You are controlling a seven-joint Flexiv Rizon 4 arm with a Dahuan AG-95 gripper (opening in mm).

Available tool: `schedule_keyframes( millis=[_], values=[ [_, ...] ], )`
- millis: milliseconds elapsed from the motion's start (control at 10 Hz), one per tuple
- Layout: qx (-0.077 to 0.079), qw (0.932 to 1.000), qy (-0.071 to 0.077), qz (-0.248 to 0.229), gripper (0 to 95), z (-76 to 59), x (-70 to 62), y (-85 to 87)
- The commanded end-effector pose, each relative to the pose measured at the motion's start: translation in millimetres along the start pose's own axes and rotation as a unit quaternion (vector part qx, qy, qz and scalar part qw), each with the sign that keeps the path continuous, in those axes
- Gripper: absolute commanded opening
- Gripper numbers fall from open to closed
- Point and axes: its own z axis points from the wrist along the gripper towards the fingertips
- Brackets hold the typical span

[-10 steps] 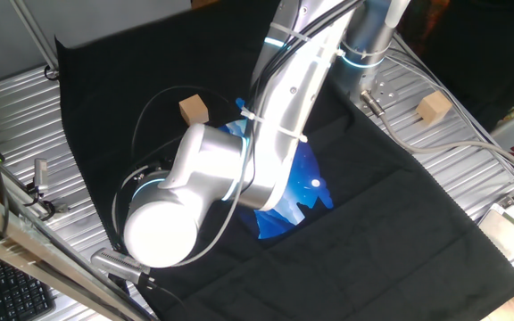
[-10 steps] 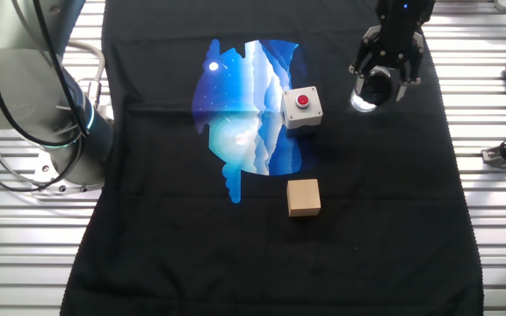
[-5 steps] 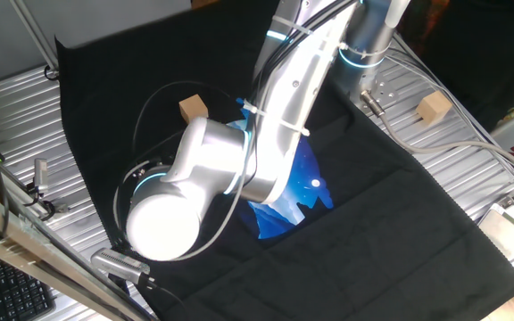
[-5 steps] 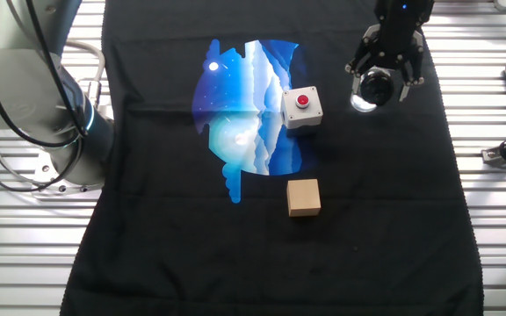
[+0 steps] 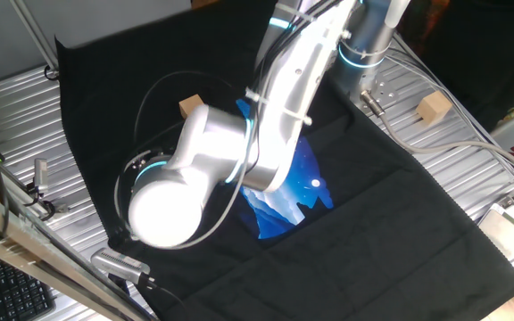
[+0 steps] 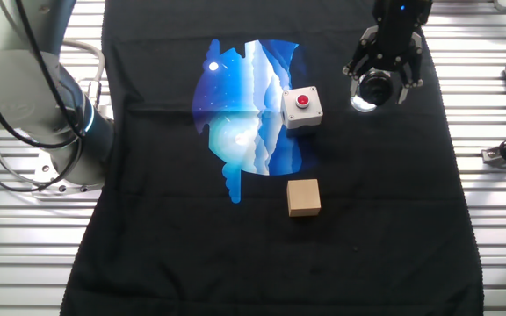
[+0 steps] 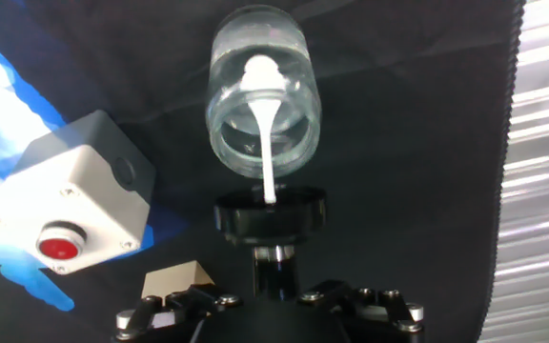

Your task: Screw the lid onto the jar

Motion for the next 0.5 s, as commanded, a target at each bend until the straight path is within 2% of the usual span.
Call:
schedule_keyframes(
  millis=[100,300,500],
  values=[
    [-0.001,1.0,-0.002,0.003,57.0,0.3,7.6,1.6],
    [-0.001,1.0,-0.007,0.005,57.0,1.4,19.8,5.9],
    [-0.001,1.0,-0.007,0.005,57.0,1.4,19.8,5.9]
  ],
)
